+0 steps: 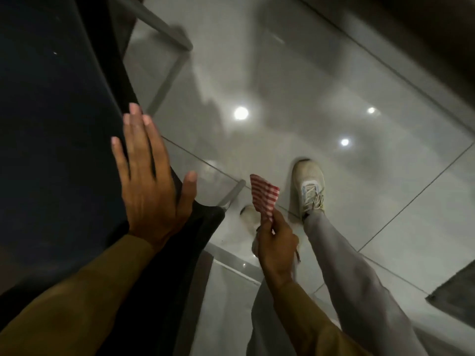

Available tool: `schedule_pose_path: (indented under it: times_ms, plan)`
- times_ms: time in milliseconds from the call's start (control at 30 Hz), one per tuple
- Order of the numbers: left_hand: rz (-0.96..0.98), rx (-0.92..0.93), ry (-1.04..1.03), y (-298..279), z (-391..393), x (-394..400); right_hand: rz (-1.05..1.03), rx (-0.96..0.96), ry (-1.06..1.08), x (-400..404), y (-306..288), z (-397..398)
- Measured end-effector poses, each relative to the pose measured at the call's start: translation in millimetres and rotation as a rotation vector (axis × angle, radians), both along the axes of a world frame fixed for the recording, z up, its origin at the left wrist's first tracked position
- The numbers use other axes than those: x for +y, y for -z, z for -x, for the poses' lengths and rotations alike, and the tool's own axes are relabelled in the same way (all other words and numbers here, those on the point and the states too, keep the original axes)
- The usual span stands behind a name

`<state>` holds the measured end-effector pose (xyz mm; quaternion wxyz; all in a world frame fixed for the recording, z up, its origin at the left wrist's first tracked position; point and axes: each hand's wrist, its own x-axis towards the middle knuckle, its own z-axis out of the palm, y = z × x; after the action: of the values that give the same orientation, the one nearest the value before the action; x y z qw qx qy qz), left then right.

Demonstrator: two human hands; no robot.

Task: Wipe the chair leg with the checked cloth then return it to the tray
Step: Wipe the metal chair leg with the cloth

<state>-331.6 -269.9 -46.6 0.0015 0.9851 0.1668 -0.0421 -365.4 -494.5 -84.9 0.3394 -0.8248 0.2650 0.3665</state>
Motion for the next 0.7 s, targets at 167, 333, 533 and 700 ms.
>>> schedule_pose_path:
  times_ms: [167,333,533,700]
  plan:
    - [0.072,-0.081,-0.02,3,1,-2,-0.472,0.097,0.068,17,-22,15]
    - [0.1,-0.106,-0.034,4,0,-3,-0.692,0.315,0.208,30,-29,26]
    - [0.147,-0.127,-0.049,4,1,-3,-0.651,0.232,0.202,40,29,33]
    - [0.149,-0.103,-0.052,2,-1,-2,-0.533,0.242,0.026,32,85,15]
